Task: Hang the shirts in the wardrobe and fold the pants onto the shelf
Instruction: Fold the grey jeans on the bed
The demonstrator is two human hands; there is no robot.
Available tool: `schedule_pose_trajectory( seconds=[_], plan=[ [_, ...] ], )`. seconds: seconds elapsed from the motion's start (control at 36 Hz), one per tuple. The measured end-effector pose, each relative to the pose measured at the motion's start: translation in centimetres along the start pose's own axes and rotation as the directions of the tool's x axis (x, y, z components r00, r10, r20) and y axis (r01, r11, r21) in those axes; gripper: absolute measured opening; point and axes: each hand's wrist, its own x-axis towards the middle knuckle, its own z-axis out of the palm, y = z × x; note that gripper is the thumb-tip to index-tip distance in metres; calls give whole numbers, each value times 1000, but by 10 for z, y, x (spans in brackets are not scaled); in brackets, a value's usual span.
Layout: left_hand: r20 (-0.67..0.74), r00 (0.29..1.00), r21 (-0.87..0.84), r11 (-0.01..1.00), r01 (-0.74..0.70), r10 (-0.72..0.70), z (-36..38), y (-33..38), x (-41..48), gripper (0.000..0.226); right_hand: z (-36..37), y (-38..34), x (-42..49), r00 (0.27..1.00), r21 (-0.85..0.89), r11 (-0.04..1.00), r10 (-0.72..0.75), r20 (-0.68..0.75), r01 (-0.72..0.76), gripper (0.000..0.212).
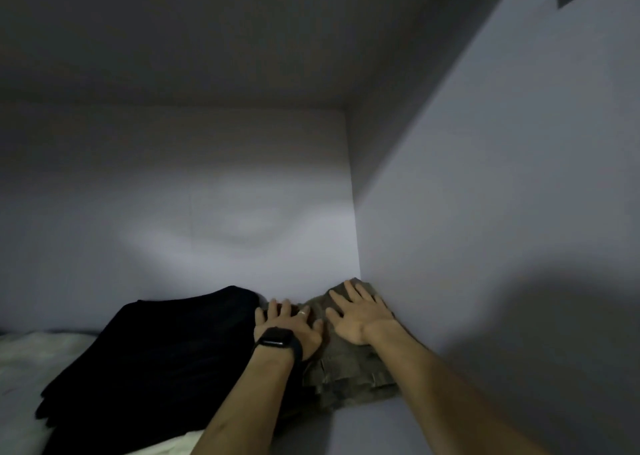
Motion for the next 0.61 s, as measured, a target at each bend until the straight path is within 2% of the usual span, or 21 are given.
schedule_pose_trajectory(
  seconds=[0.11,0.28,0.39,0.47,0.61],
  plan=[
    [71,997,-5,1000,30,-29,12,-11,11,73,12,5,12,997,-47,998,51,59,-49,68],
    [57,998,-54,998,9,-6,17,-28,21,79,12,8,23,987,-119,986,131,96,-119,75],
    [43,999,-112,993,34,-29,16,-37,21,76,13,10,26,986,-92,988,134,100,-125,77],
    [22,999,-90,996,30,-28,12,-31,16,74,13,7,19,991,-63,989,133,-13,-133,76],
    [-86,996,18,1000,-8,10,-5,-23,-2,63,4,-4,-16,965,-91,979,162,-205,-184,53]
  ],
)
